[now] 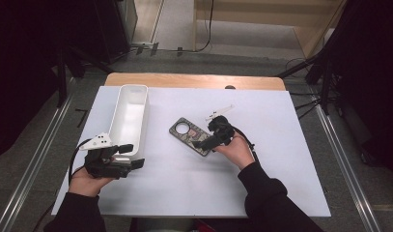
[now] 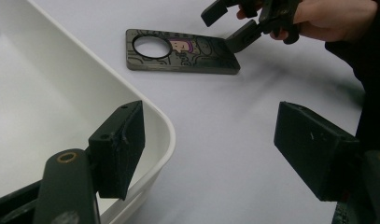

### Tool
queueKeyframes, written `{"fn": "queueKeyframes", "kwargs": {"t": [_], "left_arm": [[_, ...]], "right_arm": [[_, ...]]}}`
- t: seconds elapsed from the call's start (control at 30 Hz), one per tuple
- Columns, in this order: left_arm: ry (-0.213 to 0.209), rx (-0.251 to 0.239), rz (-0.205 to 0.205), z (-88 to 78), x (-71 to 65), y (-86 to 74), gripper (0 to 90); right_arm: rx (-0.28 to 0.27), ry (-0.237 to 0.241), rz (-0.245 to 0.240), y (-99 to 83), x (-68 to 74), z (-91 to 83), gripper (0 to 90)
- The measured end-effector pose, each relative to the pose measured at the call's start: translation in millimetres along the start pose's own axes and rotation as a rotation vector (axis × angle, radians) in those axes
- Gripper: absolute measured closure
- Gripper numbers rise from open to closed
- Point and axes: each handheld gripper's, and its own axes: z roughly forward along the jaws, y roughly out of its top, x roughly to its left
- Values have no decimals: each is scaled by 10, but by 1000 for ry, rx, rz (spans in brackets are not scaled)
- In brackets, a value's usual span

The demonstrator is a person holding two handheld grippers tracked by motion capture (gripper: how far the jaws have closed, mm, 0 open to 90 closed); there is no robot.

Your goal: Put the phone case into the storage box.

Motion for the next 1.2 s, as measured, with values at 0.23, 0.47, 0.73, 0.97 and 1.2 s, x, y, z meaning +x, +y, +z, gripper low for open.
{"fn": "queueKeyframes", "kwargs": {"t": [0.23,0.47,0.73,0.97,1.2], "left_arm": [[1,-2,-1,-2,1,3,245],[4,0,2,-6,8,1,245],[5,1,1,-9,20,-4,245],[4,0,-1,-6,18,-6,245],[5,0,-3,-9,19,-6,245]], "right_arm": [[52,-35,-17,-5,7,54,0],[62,-29,-16,-13,-7,97,0],[91,-48,-22,-32,-18,171,0],[109,-66,-26,-41,-9,206,0],[121,-89,-46,-40,18,216,0]]}}
